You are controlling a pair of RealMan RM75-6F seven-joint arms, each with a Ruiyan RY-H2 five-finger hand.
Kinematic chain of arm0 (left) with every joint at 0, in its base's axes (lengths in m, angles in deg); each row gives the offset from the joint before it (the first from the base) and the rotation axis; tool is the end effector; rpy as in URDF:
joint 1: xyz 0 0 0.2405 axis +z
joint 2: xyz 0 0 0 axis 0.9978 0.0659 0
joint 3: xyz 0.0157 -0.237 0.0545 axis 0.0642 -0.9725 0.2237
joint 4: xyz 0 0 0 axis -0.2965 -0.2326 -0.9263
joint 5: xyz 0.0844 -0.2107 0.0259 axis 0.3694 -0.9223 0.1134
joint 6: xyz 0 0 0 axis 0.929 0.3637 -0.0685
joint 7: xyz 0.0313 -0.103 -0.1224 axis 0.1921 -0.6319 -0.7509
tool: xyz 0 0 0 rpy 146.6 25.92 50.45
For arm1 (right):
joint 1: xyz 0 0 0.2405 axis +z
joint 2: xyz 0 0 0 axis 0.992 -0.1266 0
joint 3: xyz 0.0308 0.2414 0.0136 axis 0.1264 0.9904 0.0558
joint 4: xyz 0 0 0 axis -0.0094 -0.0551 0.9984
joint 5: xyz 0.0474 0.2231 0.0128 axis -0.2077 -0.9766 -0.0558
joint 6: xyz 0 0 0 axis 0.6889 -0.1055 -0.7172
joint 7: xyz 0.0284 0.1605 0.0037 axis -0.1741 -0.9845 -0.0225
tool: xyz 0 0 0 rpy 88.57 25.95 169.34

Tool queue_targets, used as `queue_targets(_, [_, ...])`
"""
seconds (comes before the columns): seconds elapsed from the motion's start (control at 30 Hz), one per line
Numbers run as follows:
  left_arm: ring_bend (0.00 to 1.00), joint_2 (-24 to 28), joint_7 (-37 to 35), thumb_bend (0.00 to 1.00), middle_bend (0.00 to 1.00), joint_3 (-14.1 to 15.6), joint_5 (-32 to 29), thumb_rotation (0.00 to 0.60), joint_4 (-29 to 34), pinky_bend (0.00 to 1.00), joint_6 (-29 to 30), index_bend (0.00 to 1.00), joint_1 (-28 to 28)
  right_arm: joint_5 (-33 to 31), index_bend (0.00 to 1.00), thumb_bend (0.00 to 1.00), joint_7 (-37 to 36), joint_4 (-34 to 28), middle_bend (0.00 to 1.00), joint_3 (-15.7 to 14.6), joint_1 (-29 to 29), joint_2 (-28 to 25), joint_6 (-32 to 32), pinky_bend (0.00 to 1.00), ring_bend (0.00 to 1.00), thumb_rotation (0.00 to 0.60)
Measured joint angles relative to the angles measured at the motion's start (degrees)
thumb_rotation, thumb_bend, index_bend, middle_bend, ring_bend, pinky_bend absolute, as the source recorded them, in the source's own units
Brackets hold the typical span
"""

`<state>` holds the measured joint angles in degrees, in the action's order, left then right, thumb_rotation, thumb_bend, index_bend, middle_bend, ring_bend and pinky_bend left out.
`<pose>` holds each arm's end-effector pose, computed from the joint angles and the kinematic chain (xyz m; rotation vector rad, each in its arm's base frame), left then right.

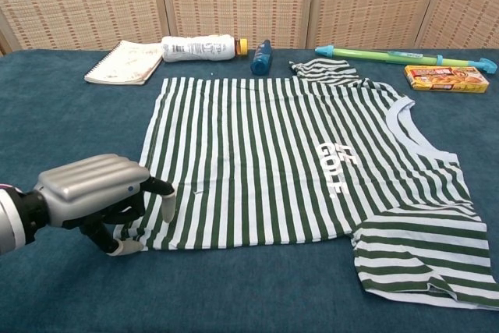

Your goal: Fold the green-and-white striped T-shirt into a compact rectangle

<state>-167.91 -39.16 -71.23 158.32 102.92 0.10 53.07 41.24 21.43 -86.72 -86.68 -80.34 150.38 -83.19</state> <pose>-0.1654 0.2638 -0.0832 -2.1662 -0.8571 -0.8906 -0.3196 -0.1886 0.1453 1.3660 -0.8561 0.8225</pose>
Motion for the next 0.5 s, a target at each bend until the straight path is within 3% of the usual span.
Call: queue_targets(0.5, [0.91, 0.45, 1.41, 0.42, 0.98, 0.42, -1.09, 0.6, 1.21, 1.0, -0.86, 0.47, -0.74, -0.12, 0.14, 0.3, -0.51, 0.62, 0.26, 0.02, 0.03, 0.29, 0.32, 0.27, 0.24, 0.6])
